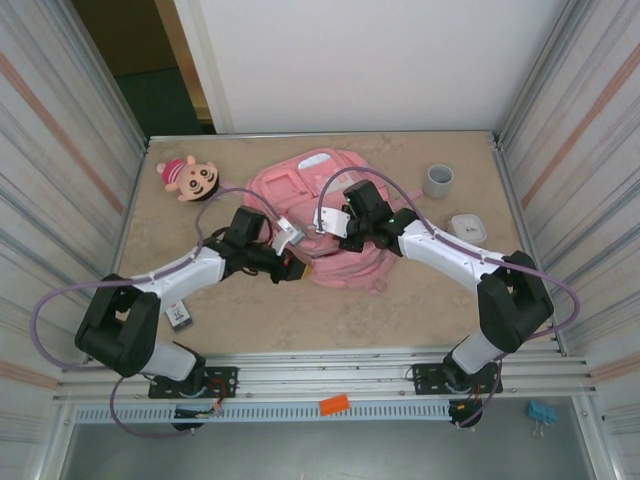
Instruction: Pack books, pencil case, and school supplies into a backpack
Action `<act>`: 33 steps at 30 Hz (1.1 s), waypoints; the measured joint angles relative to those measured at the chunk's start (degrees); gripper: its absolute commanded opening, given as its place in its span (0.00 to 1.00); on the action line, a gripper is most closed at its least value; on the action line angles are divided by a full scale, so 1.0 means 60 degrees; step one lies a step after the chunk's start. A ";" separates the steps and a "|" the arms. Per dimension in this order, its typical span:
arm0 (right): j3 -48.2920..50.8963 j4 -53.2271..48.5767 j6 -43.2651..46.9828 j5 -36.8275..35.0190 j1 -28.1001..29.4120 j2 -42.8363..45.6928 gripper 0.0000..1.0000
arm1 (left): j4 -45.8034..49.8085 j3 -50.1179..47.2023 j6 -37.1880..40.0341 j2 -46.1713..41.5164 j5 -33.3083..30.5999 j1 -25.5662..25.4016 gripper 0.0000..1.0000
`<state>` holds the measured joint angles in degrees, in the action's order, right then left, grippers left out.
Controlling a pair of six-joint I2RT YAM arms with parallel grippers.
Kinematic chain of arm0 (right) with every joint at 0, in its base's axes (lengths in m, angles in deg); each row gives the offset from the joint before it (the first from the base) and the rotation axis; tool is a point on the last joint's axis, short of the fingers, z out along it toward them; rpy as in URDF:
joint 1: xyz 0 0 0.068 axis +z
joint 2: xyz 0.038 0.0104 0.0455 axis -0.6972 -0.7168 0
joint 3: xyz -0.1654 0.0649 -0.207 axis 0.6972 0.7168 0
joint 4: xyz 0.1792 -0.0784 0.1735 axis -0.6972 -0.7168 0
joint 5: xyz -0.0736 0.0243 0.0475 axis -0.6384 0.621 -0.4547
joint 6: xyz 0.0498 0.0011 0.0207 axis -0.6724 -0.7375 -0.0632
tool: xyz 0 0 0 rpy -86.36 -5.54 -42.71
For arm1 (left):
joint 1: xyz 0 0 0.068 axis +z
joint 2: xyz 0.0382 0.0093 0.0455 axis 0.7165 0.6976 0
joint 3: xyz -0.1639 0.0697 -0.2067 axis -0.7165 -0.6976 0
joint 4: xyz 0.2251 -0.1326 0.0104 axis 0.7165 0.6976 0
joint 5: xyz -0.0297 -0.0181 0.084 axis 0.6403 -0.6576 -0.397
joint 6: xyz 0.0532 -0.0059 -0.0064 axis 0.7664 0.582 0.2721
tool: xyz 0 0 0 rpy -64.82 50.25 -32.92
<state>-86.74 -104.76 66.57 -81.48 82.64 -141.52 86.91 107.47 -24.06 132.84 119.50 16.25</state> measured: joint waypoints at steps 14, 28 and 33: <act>0.0000 -0.1257 0.1049 0.2707 -0.0838 0.0634 0.00 | 0.1832 0.0674 0.4036 -0.2481 0.0317 0.0149 0.75; 0.0004 -0.2011 0.1665 0.3060 -0.0710 0.1027 0.00 | 0.1472 0.1916 0.8058 -0.0648 -0.2120 0.0226 0.81; 0.0004 -0.2011 0.1690 0.3053 -0.0696 0.1027 0.00 | 0.1311 0.2382 0.8524 0.0342 -0.2178 -0.0149 0.66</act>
<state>-86.72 -116.83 76.71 -63.17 78.47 -135.36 94.78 121.76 27.08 134.90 106.43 15.35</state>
